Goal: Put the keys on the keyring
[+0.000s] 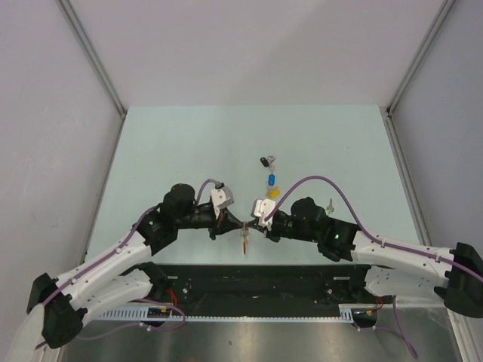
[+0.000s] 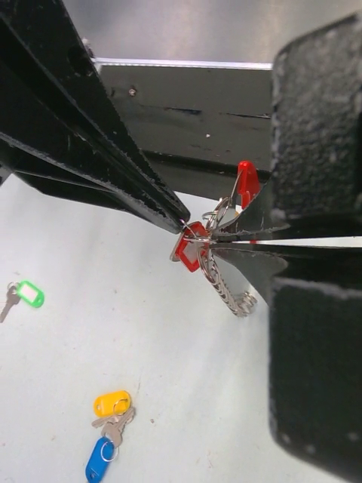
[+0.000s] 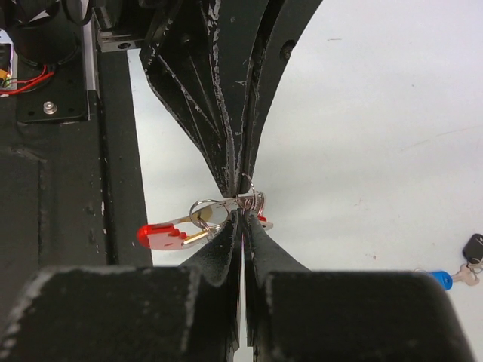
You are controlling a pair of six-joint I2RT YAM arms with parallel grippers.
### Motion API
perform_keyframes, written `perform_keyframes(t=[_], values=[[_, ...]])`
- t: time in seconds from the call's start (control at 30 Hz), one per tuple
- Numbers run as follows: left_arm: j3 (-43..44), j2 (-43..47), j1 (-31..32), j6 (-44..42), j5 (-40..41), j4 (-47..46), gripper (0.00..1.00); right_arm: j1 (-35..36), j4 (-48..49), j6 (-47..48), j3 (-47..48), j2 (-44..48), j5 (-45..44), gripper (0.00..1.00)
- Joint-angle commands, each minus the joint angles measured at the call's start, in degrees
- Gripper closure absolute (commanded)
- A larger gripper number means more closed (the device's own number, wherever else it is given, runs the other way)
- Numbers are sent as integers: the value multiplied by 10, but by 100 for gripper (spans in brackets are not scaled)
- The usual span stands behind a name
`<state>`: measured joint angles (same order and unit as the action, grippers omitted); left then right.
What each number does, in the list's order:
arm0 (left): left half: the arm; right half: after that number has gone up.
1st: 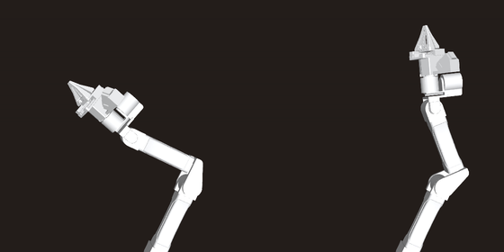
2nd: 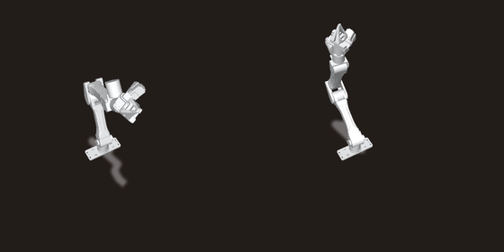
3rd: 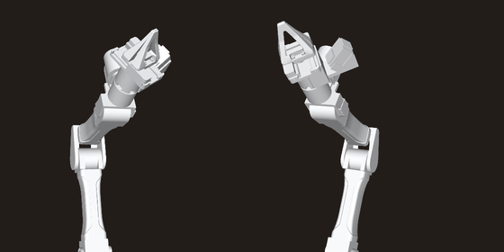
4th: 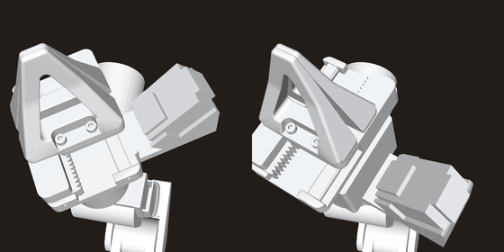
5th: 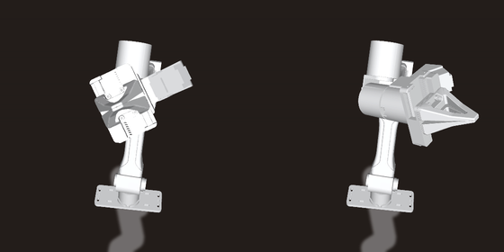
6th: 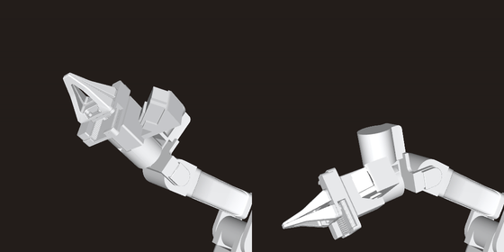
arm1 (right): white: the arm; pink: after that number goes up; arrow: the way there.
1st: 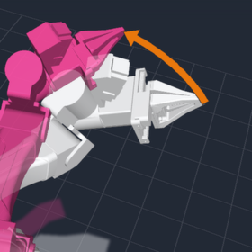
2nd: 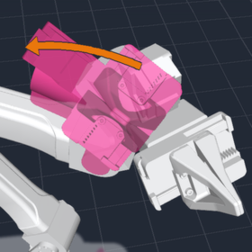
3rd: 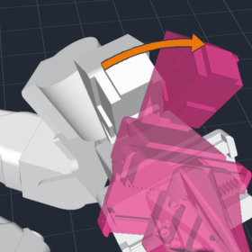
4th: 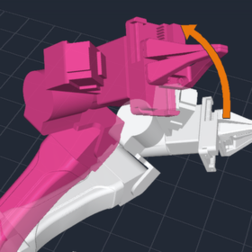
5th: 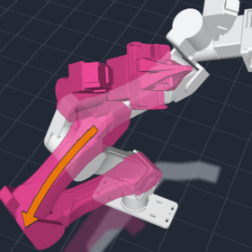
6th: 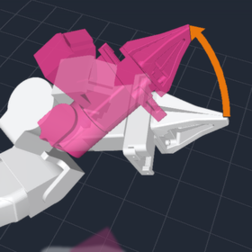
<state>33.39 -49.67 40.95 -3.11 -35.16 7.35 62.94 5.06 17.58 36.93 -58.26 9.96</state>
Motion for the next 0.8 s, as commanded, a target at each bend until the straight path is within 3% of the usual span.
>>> perform_keyframes(t=[0.0, 0.37, 0.67, 0.77], values=[[-21, 23, -4, 64, 11, -131, 100, 8, 16, -14, -8, 9, 41, 100], [-96, 50, -2, 137, 19, -307, 100, 5, 53, -28, -33, 9, 64, 100], [-149, 77, 0, 170, 61, -368, 99, -3, 68, -36, -40, 20, 53, 100], [-157, 94, 0, 170, 76, -350, 86, -3, 64, -33, -41, 27, 45, 100]])
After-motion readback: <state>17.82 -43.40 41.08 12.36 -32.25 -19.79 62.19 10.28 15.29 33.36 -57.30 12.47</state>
